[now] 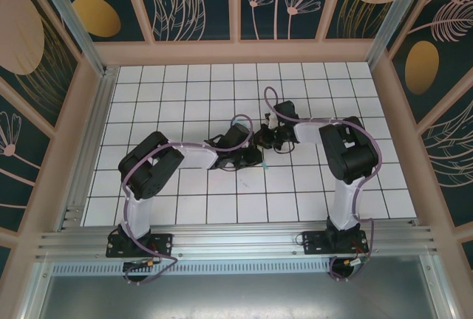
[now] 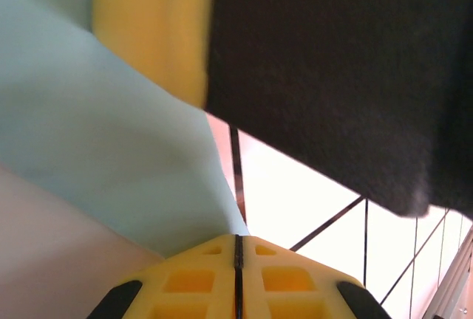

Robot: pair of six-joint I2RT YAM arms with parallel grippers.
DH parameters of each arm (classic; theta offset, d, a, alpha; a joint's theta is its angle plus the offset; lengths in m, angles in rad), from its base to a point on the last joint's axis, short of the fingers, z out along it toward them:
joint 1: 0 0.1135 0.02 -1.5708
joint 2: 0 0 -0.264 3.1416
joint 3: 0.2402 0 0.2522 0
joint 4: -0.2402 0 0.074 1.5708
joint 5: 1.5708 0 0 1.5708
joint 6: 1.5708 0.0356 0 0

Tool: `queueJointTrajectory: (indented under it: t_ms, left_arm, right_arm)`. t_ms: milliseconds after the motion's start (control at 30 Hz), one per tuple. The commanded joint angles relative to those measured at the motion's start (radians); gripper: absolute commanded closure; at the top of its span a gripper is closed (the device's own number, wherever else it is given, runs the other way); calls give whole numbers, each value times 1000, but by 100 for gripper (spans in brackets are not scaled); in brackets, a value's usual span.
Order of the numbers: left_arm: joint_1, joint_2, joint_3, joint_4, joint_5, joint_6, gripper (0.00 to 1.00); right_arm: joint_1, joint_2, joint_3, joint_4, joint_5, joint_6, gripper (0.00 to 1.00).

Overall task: Fold a paper plane with a square sheet of paper (pick it up from the middle)
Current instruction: Fold the wing for the fifth time at the center of the table.

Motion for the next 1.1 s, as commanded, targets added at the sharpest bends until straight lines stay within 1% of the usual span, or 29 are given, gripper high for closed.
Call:
queueJointTrajectory:
  t_ms: [0, 233, 333, 400, 500, 567, 700, 867, 1067]
  left_arm:
    - [-30, -21, -55, 43, 74, -31, 89]
    - [-30, -52, -78, 68, 80, -41, 87]
    - [-25, -99, -78, 68, 64, -38, 84]
    - [-4, -152, -127, 72, 44, -46, 83]
    - [53, -226, -192, 102, 9, -58, 81]
    - [88, -240, -193, 62, -23, -39, 81]
    - [117, -200, -164, 67, -59, -27, 82]
    - [121, -117, -100, 62, -96, -23, 88]
    - [122, -58, -46, 68, -116, -17, 90]
  right_arm:
    - [0, 68, -56, -57, 98, 26, 100]
    - [-3, 54, -63, -51, 92, 30, 100]
    - [-4, 51, -64, -52, 84, 29, 100]
    - [-3, 47, -65, -50, 80, 27, 100]
    - [-4, 41, -69, -49, 77, 23, 100]
    - [-3, 41, -69, -48, 71, 21, 100]
    - [-3, 41, -75, -36, 51, 31, 100]
    - [-4, 34, -87, -25, 35, 43, 100]
    - [-6, 20, -96, -16, 14, 46, 100]
